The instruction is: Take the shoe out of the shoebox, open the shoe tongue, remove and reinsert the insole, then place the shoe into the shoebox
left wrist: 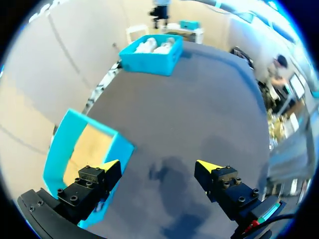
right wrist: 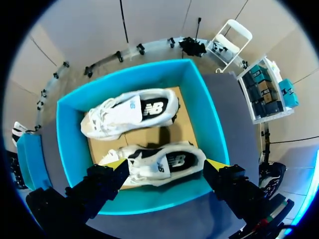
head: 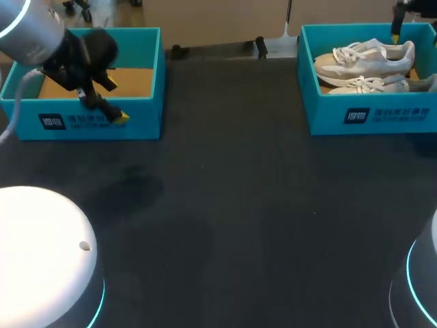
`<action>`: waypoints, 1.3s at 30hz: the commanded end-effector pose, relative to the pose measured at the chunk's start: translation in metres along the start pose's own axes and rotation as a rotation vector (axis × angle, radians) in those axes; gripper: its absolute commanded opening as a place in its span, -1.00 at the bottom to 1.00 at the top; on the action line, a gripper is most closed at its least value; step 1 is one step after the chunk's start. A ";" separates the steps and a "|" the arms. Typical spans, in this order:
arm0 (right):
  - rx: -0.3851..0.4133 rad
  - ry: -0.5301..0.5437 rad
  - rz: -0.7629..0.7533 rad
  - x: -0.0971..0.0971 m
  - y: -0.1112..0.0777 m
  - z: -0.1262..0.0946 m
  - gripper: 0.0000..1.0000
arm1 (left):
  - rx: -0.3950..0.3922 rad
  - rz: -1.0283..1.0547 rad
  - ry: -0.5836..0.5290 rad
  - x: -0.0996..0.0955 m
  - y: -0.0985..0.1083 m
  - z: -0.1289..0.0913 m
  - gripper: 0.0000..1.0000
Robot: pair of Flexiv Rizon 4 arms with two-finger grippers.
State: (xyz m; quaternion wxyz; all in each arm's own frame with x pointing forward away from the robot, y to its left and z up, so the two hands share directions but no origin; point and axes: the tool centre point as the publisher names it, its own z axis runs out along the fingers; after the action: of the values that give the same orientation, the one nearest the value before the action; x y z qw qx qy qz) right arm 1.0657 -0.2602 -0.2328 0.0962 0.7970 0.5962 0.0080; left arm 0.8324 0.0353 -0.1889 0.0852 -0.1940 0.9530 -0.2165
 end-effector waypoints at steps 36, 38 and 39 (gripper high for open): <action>0.015 0.031 -0.029 -0.002 -0.160 -0.009 1.00 | -0.193 -0.802 -0.125 -0.062 0.035 -0.015 1.00; 0.018 0.036 -0.046 -0.004 -0.164 -0.007 1.00 | -0.208 -0.812 -0.169 -0.060 0.034 -0.021 1.00; 0.021 0.044 -0.051 -0.005 -0.166 -0.007 1.00 | -0.199 -0.820 -0.179 -0.059 0.034 -0.025 1.00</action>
State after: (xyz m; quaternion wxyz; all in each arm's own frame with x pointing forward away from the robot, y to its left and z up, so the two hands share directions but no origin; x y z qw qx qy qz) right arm 0.9184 -0.2133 -0.2494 0.0649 0.7868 0.6137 -0.0106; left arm 0.8717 0.1024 -0.1910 0.0427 -0.5705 0.8086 -0.1375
